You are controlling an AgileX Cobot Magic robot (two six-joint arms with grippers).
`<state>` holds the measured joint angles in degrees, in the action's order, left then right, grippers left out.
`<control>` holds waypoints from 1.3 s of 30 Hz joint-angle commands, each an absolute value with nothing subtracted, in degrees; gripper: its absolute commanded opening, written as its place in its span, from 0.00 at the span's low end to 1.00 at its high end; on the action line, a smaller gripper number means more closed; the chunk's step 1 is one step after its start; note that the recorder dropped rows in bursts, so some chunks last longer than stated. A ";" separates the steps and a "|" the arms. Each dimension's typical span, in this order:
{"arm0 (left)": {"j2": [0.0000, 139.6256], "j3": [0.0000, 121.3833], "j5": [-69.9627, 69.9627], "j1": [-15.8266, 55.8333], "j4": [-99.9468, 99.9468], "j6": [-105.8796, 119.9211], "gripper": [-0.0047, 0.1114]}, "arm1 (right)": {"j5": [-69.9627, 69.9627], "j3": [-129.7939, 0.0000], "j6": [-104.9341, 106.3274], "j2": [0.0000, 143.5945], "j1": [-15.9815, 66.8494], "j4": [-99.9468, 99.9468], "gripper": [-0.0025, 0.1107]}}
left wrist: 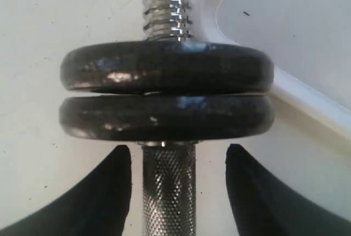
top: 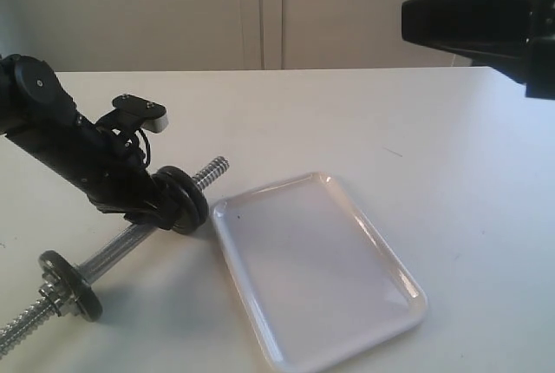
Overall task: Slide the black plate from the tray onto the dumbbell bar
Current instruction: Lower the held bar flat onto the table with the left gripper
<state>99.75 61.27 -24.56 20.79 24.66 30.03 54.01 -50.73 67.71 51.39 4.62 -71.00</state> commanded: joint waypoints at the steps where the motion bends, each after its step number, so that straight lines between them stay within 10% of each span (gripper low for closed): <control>1: 99.40 61.28 -25.64 20.72 25.68 29.91 0.53 | 54.00 -50.55 68.35 50.99 3.97 -71.46 0.02; 39: 99.40 61.38 -25.72 20.72 24.14 29.91 0.53 | 53.97 -50.55 68.35 50.99 3.97 -71.60 0.02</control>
<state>99.75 61.27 -24.56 20.79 24.43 30.03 54.01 -50.73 67.71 51.39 4.62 -71.00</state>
